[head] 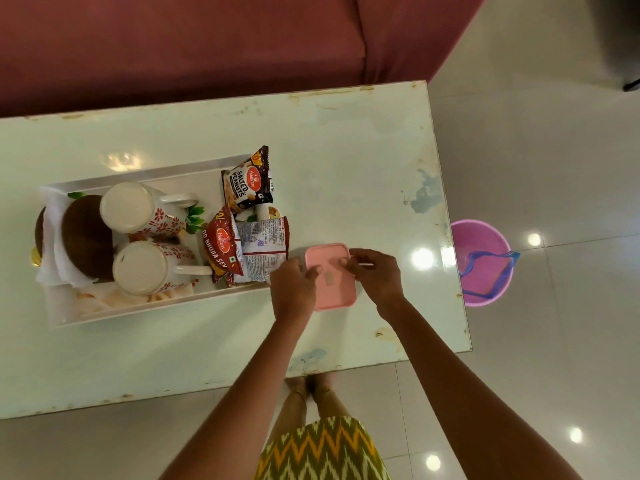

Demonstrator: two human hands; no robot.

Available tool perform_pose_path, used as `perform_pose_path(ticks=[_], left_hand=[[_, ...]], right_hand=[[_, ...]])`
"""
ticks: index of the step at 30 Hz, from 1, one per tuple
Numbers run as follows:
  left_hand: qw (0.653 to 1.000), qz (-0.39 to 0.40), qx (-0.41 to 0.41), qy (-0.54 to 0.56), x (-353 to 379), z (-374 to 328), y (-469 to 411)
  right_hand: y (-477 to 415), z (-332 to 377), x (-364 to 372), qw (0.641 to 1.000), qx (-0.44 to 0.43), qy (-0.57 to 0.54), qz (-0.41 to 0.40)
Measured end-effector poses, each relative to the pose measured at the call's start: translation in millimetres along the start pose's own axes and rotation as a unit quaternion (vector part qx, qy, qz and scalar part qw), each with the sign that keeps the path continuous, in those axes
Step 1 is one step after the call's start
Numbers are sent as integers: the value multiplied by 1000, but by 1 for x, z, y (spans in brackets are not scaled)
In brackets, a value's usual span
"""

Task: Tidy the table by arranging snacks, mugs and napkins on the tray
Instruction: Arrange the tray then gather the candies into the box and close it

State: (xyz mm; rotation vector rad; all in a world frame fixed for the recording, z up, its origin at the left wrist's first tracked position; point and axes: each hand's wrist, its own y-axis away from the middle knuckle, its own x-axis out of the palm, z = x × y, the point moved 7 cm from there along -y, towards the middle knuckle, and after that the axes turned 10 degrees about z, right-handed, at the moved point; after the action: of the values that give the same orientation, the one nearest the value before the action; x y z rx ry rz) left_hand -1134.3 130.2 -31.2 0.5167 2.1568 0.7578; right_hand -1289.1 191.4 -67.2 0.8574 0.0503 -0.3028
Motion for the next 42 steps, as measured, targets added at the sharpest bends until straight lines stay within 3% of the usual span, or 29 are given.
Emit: perform_pose_path(ticks=[3, 12, 21, 32, 42], left_hand=[[999, 8, -24, 32, 14, 17, 17], [991, -45, -107, 63, 12, 31, 26], [995, -93, 27, 32, -15, -20, 13], [999, -47, 21, -7, -30, -30, -26], [996, -73, 38, -46, -31, -29, -21]], right_hand=[[16, -18, 2, 1000, 8, -1, 2], [25, -32, -2, 994, 51, 27, -97], [0, 16, -7, 996, 23, -34, -85], [-41, 50, 10, 995, 12, -28, -91], [-39, 50, 12, 997, -8, 2, -78]])
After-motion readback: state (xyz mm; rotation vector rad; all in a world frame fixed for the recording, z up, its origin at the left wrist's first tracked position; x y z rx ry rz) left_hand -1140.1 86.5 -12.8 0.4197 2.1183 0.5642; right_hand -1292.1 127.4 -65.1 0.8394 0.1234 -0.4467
